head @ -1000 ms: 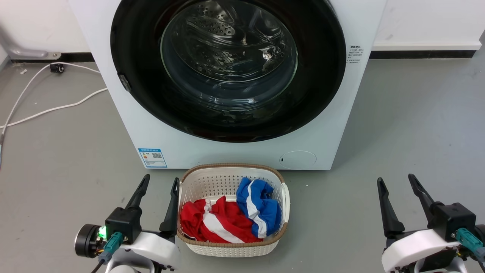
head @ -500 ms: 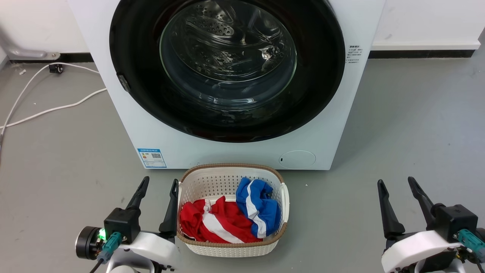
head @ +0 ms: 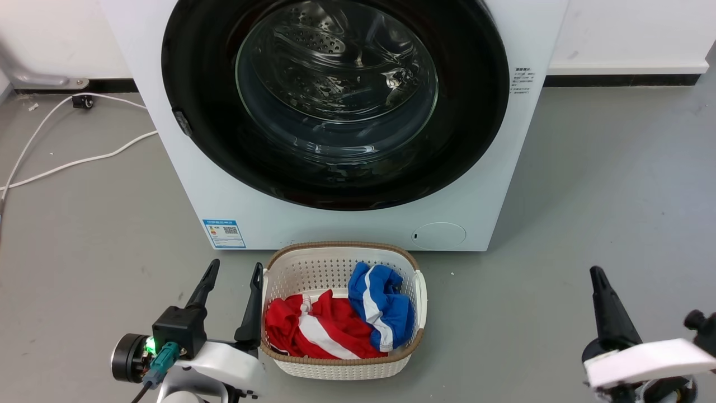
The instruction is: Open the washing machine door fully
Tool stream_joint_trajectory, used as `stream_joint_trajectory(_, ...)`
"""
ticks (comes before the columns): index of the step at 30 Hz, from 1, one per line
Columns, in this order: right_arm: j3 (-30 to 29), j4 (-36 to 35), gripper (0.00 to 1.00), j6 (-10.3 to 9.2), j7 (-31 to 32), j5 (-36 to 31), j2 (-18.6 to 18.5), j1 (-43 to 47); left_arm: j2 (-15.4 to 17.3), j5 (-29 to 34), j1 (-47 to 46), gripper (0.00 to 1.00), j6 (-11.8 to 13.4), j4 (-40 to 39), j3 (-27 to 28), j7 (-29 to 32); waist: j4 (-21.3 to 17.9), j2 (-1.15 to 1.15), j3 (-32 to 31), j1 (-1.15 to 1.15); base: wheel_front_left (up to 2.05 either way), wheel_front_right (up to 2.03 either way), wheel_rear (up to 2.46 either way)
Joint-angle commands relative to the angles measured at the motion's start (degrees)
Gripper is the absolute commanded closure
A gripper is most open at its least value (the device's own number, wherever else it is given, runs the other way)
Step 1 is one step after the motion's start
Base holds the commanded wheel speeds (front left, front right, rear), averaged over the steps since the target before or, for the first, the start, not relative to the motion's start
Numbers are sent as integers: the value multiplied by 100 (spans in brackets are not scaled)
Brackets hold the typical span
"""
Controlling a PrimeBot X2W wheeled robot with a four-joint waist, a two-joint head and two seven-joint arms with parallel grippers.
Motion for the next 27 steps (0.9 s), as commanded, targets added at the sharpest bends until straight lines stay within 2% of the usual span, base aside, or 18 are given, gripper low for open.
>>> stream_joint_trajectory(1, -15, 42, 100, 0, 33, 550, 16, -136, -14, -8, -84, 0, -2, -26, 17, -16, 2, 0, 2, 0, 0, 0, 0)
stream_joint_trajectory(4, -99, 240, 100, 0, 163, 2812, 15, -242, -27, -39, -95, 0, -15, -70, 28, -16, 2, 0, 16, 0, 0, 0, 0)
stream_joint_trajectory(6, -266, 411, 100, 0, 268, 3952, 11, -362, -35, -36, -97, 0, -24, -104, 35, -16, 5, 0, 44, 0, 0, 0, 0)
stream_joint_trajectory(8, -472, 589, 100, 0, 412, 4931, 12, -522, -45, -32, -107, 0, -26, -138, 36, -16, 12, 0, 90, 0, 0, 0, 0)
stream_joint_trajectory(11, -838, 874, 100, 0, 654, 5890, 8, -810, -65, -30, -147, 0, -28, -190, 45, -16, 15, 0, 179, 0, 0, 0, 0)
stream_joint_trajectory(14, -1079, 1207, 100, 0, 923, 6539, -198, -1236, -81, -38, -220, 0, -33, -265, 66, -16, 8, 0, 301, 0, 0, 0, 0)
stream_joint_trajectory(18, -1090, 1846, 100, 0, 1201, 7009, -721, -1909, -94, -11, -279, 0, -38, -377, 73, -16, 9, 0, 481, 0, 0, 0, 0)
stream_joint_trajectory(24, -574, 2990, 100, 0, 1601, 7231, -1613, -3135, -115, 1, -481, 0, -88, -539, 6, -16, 101, 0, 867, 0, 0, 0, 0)
stream_joint_trajectory(27, -213, 3529, 100, 0, 1792, 7262, -1931, -3836, -128, -20, -651, 0, -132, -631, -65, -16, 159, 0, 1088, 0, 0, 0, 0)
